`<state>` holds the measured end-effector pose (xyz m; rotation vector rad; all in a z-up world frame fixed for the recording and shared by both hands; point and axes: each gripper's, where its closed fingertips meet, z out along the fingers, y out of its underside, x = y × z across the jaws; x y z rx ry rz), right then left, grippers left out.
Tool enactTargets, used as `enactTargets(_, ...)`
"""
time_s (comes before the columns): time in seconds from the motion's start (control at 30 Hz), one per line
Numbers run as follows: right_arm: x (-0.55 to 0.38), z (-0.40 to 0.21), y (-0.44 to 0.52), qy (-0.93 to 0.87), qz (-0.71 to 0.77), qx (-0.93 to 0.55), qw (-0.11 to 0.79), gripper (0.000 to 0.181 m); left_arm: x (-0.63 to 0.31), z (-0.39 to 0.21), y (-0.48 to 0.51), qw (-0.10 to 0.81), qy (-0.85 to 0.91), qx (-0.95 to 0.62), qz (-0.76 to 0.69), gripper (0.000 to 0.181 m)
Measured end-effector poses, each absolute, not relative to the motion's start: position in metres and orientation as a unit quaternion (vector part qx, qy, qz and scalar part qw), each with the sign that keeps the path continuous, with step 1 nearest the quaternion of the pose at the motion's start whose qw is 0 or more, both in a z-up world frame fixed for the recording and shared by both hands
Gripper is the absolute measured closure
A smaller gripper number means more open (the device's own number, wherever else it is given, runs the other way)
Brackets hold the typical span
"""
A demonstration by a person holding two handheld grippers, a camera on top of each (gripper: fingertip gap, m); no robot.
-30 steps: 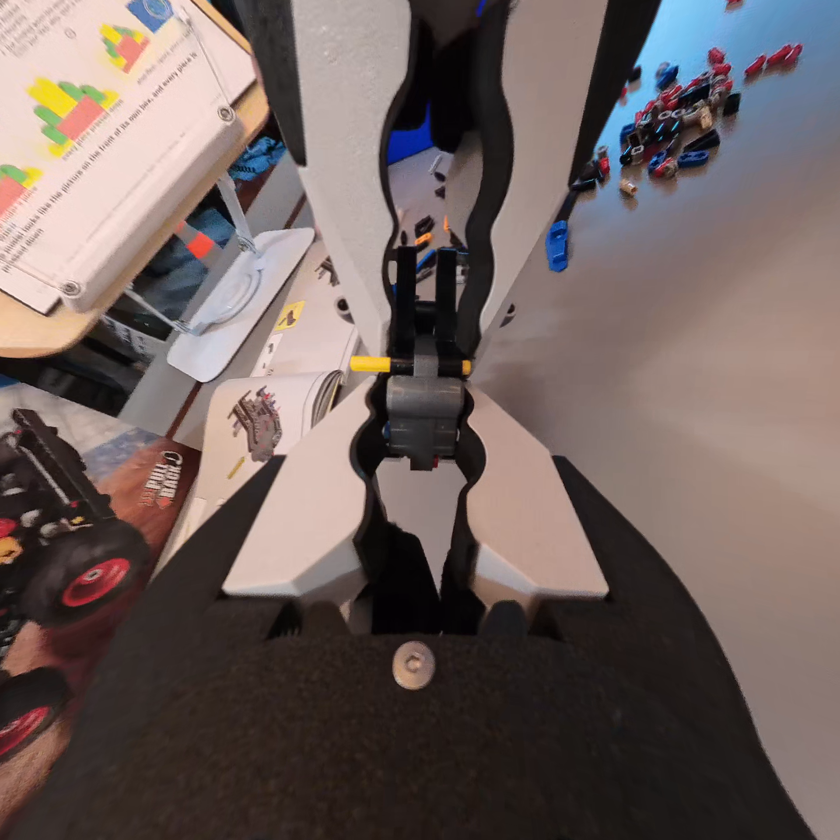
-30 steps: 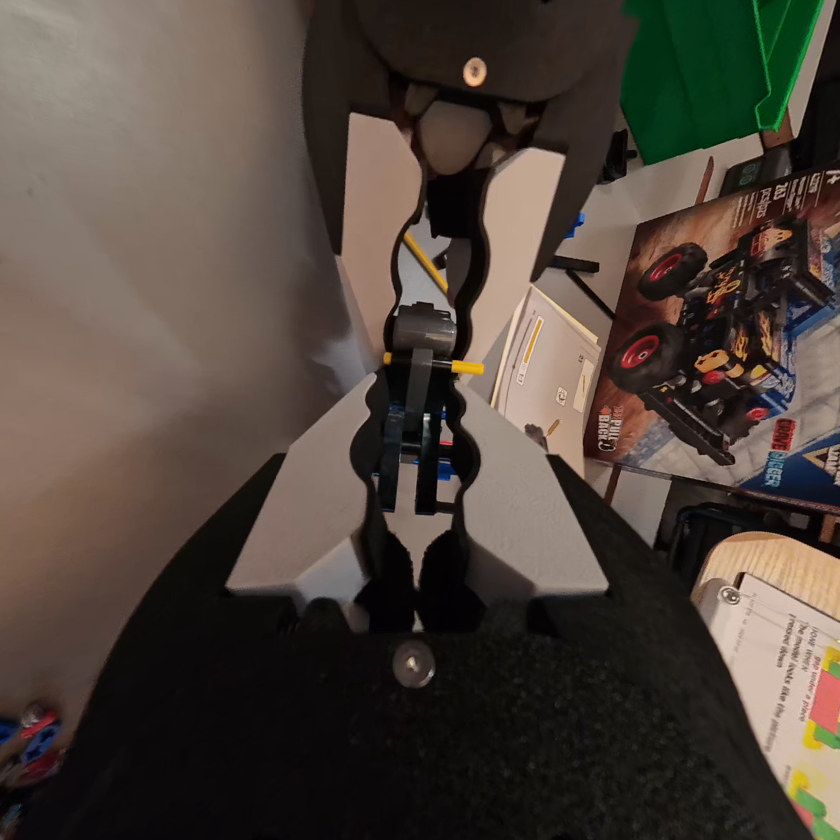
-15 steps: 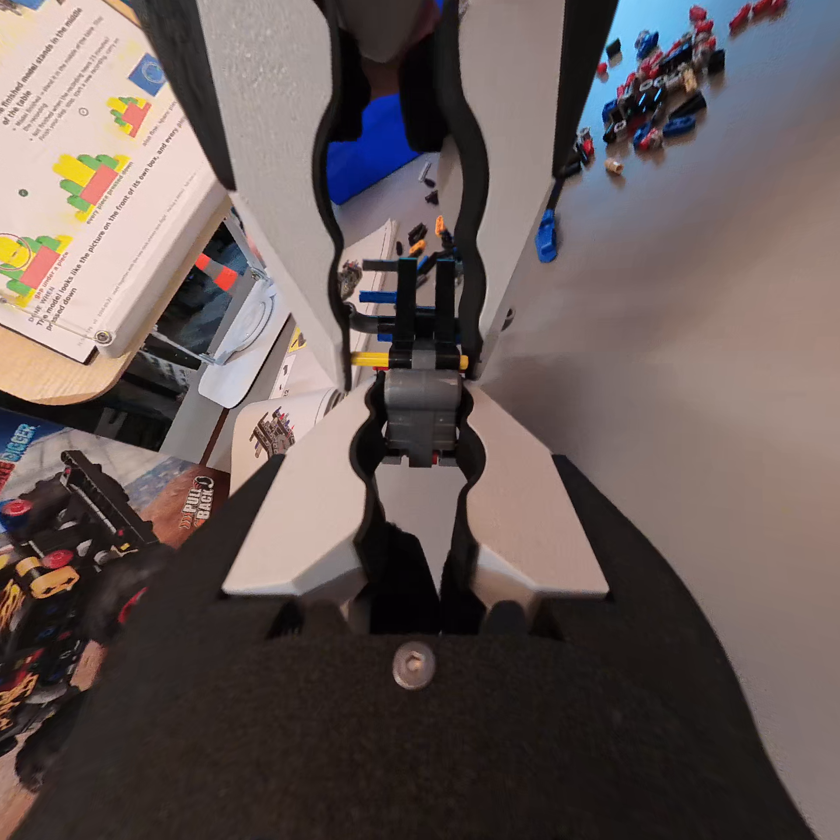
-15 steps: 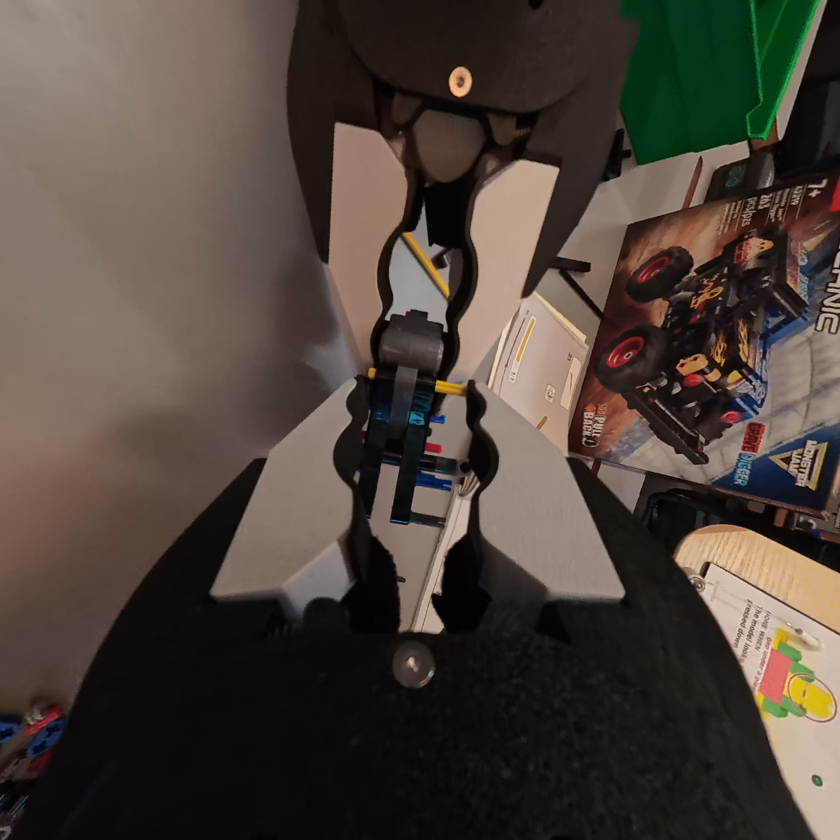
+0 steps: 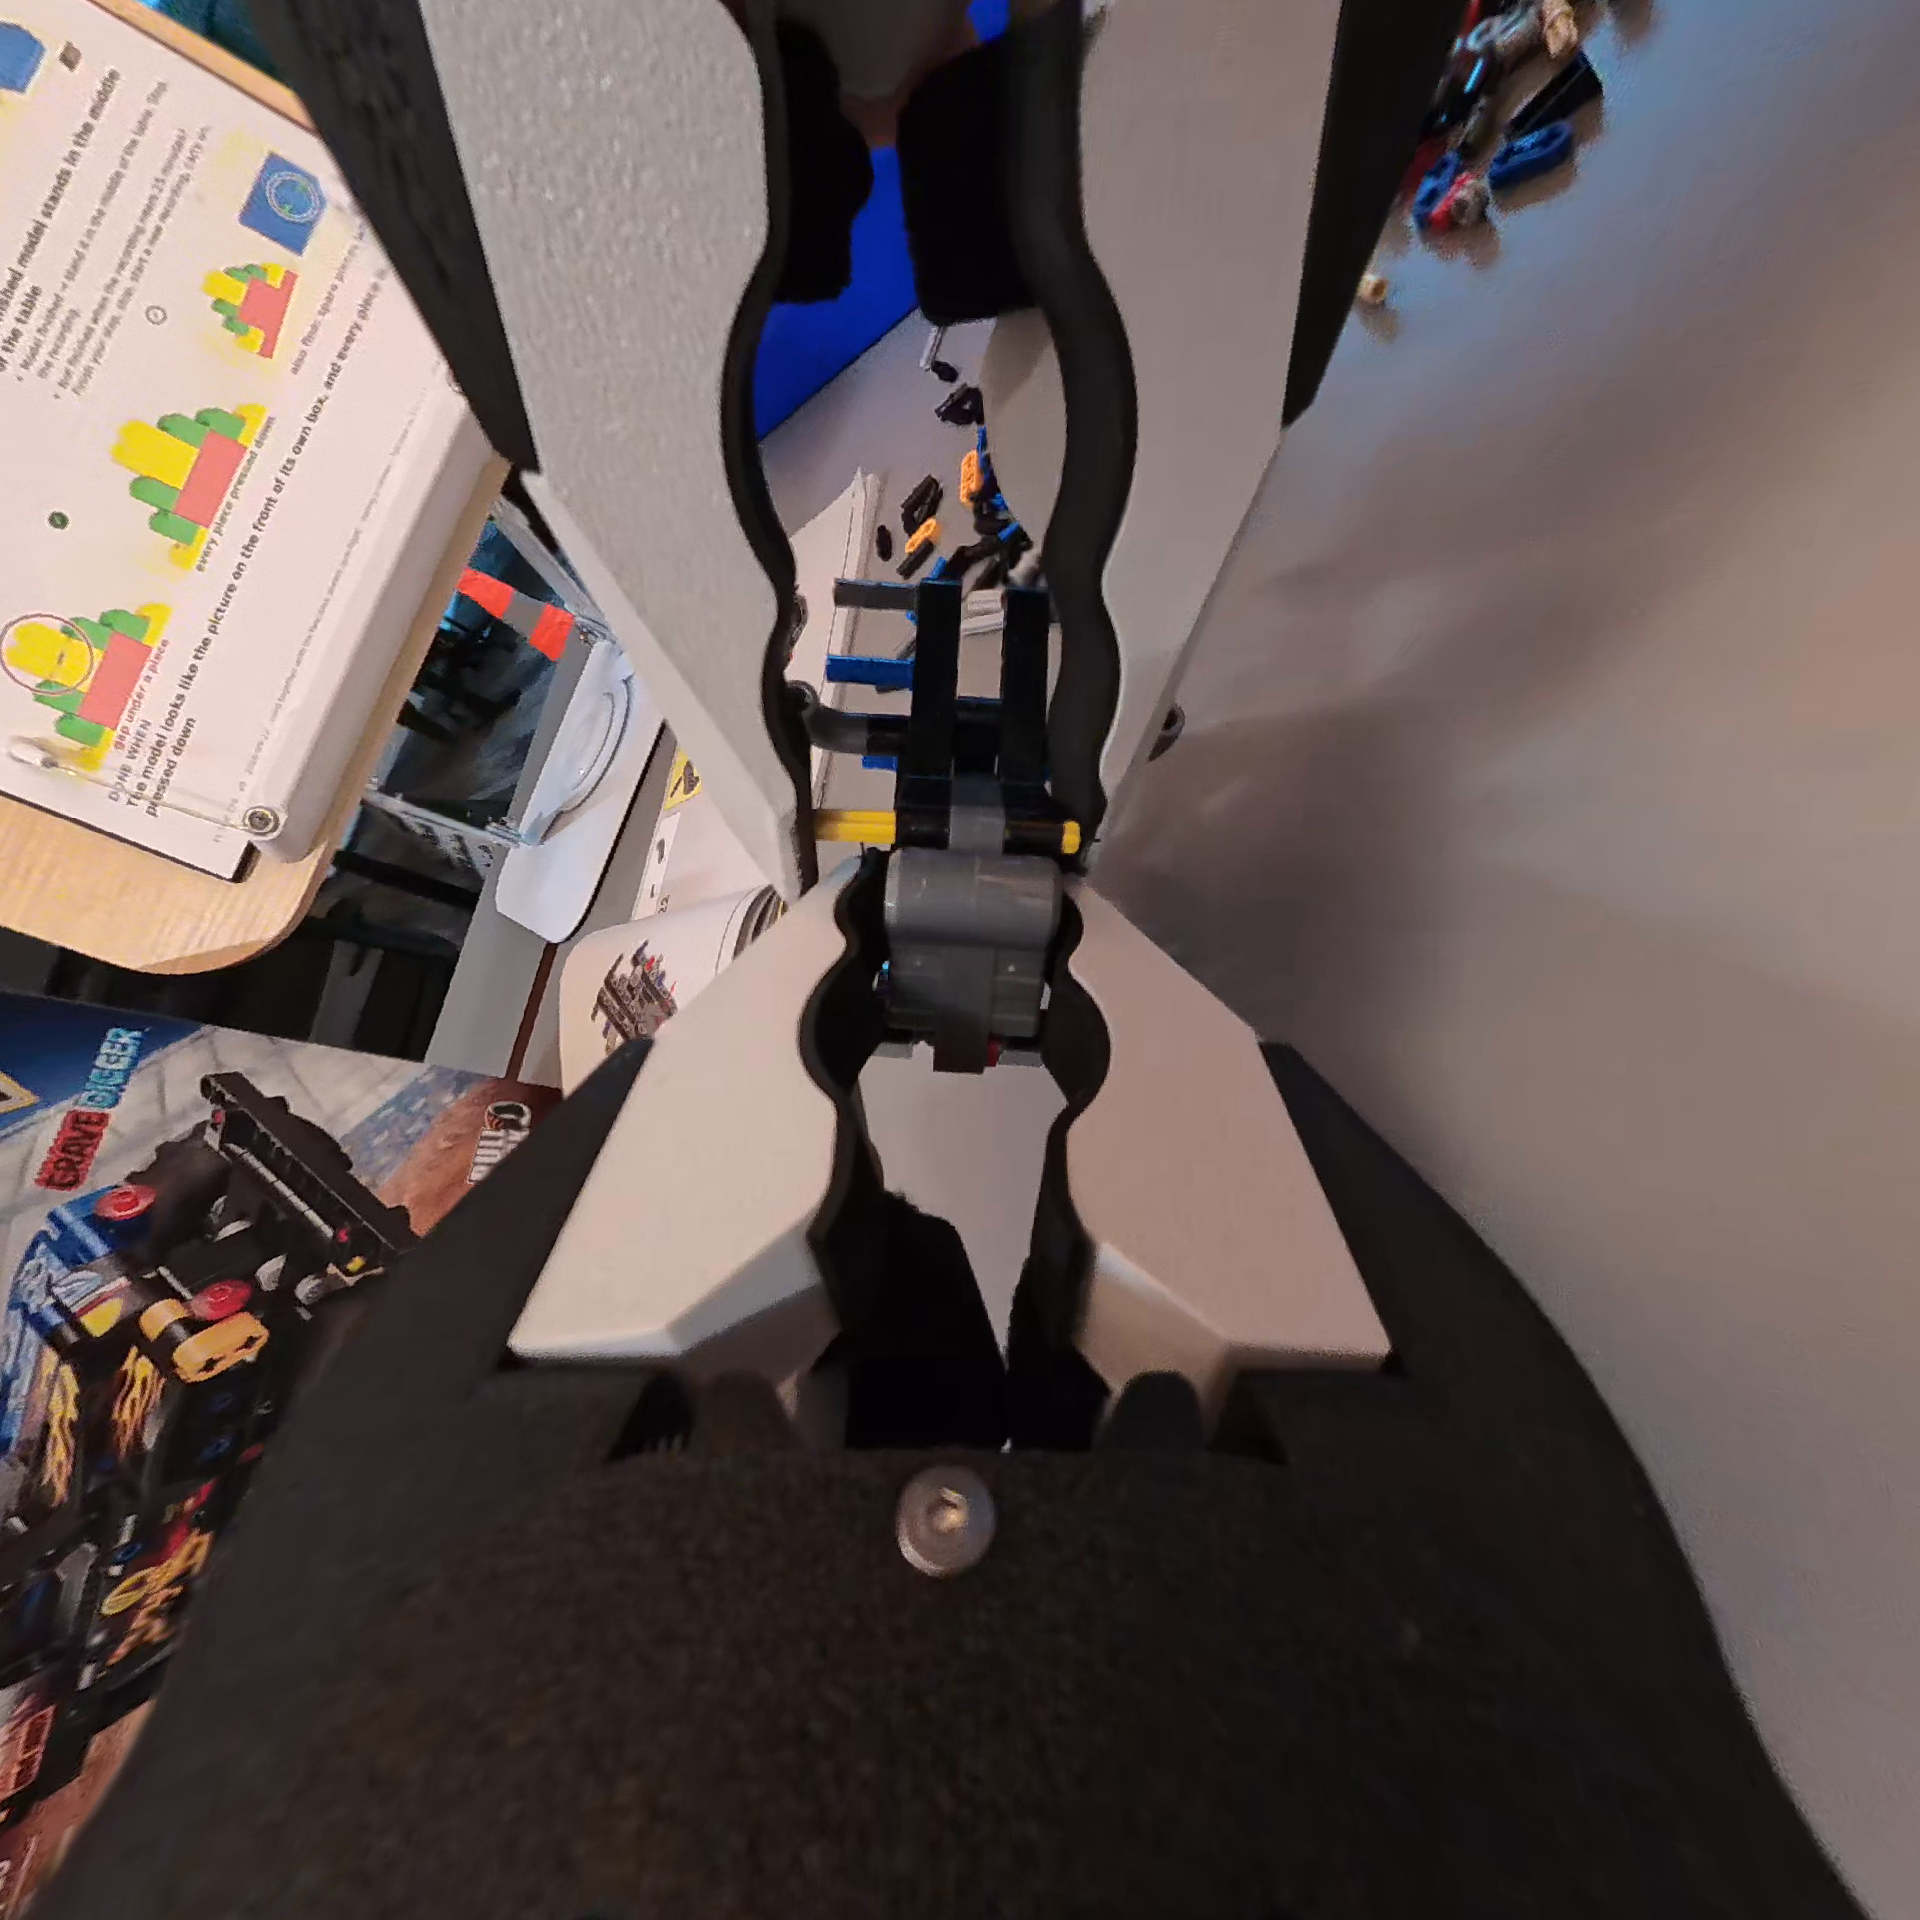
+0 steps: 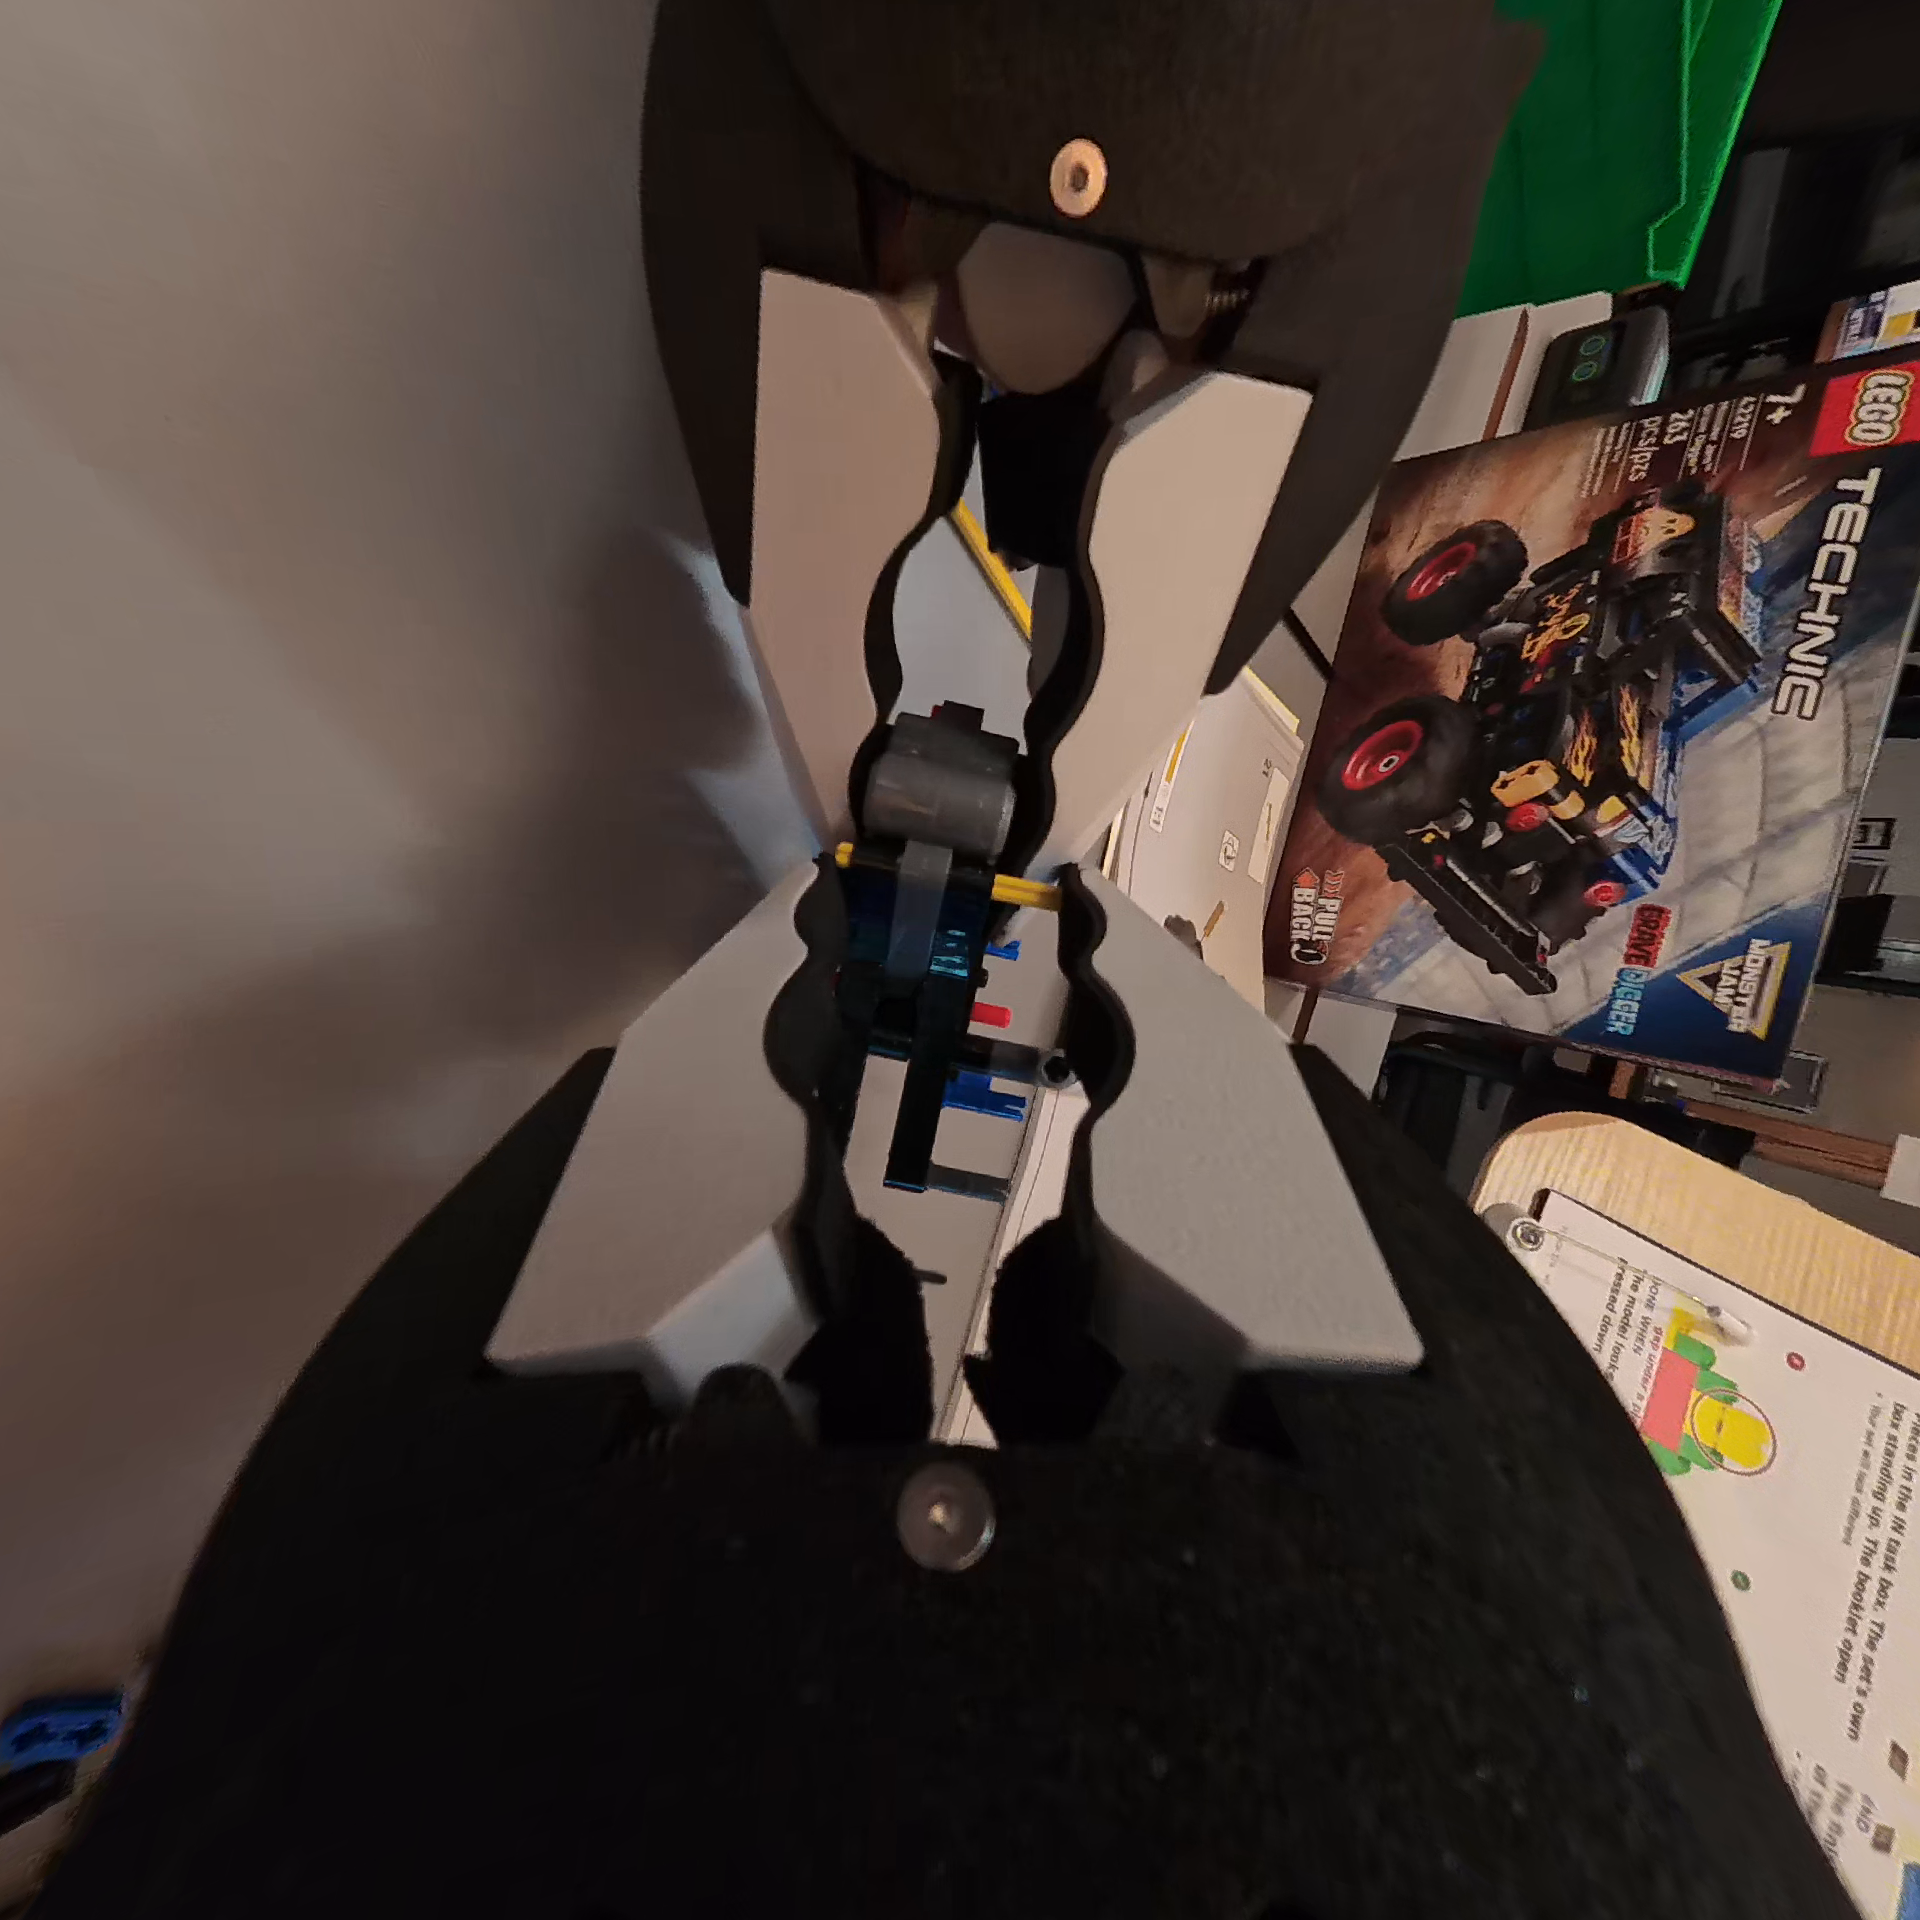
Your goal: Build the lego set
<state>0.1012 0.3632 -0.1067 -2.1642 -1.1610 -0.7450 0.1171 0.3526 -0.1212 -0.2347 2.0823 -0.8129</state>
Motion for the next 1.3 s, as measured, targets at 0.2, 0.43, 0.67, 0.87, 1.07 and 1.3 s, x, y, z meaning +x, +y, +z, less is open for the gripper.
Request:
enactTargets(0.2,0.101,-0.113,0.359,-0.429,-0.282,-0.81,0.282,0.142,0.116,-0.128,0.349,0.43,0.841,-0.09,-0.316,0.156)
enactTargets(0.43,0.103,-0.115,0.36,-0.441,-0.292,-0.803,0.273,0.143,0.118,-0.13,0.35,0.439,0.843,-0.088,-0.299,0.156)
enactTargets(0.67,0.104,-0.119,0.361,-0.438,-0.292,-0.804,0.276,0.143,0.12,-0.135,0.351,0.439,0.846,-0.088,-0.29,0.156)
enactTargets(0.87,0.101,-0.107,0.359,-0.395,-0.238,-0.819,0.343,0.141,0.117,-0.123,0.348,0.422,0.836,-0.089,-0.34,0.156)
enactTargets(1.07,0.098,-0.106,0.359,-0.41,-0.212,-0.808,0.366,0.142,0.114,-0.121,0.346,0.411,0.835,-0.085,-0.356,0.156)
enactTargets(1.3,0.098,-0.109,0.359,-0.409,-0.203,-0.809,0.37,0.143,0.114,-0.123,0.347,0.417,0.84,-0.084,-0.338,0.156)
